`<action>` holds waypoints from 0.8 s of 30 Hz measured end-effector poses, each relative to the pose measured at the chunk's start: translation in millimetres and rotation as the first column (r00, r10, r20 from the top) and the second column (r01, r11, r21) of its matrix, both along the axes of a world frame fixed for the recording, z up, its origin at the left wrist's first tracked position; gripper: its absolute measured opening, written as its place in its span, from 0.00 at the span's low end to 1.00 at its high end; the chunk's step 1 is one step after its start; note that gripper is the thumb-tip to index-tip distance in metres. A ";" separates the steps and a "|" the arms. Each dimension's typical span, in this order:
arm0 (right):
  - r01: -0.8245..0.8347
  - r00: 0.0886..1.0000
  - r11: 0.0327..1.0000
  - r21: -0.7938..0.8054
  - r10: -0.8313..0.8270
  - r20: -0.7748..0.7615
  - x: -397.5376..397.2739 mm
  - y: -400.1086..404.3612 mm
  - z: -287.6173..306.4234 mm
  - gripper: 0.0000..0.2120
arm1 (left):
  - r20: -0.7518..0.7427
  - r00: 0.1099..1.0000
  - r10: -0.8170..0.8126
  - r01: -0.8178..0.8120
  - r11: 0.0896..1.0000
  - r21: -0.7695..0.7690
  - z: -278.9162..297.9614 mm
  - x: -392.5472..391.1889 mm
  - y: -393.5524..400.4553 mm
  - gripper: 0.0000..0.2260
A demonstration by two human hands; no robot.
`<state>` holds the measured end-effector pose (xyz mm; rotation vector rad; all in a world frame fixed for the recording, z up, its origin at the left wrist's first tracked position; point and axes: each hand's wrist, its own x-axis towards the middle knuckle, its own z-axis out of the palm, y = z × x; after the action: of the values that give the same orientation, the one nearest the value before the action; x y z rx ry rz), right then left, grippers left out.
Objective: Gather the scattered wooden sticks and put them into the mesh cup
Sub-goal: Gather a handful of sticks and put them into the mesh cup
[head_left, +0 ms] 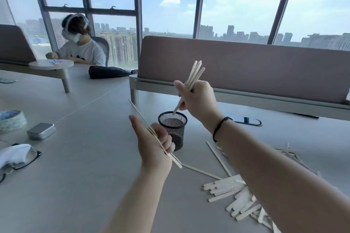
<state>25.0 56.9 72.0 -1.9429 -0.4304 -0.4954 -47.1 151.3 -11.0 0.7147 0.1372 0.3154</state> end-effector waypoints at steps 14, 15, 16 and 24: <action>0.175 0.984 0.959 -0.224 -0.161 0.080 2.7 -9.7 -28.6 0.17 | -0.205 0.979 0.014 -0.027 0.998 -0.063 -7.6 7.4 6.3 0.35; 0.128 0.991 0.969 -0.210 -0.114 0.076 -5.7 -12.1 -29.5 0.18 | -0.214 0.977 0.011 -0.024 0.998 -0.061 -7.9 7.8 6.4 0.35; 0.051 0.998 0.975 -0.215 -0.041 0.053 -16.2 -13.9 -29.9 0.21 | -0.221 0.975 0.008 -0.021 0.998 -0.055 -9.0 8.7 6.8 0.35; -0.126 0.992 0.790 -0.599 0.113 -0.060 -62.6 -6.2 -64.2 0.33 | -0.131 0.988 -0.085 0.085 0.996 -0.002 -13.9 13.6 -3.0 0.34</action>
<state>-37.6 50.7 7.8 -2.5117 -0.7660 -0.2652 -33.5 148.3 -25.0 0.7426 0.2305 0.1870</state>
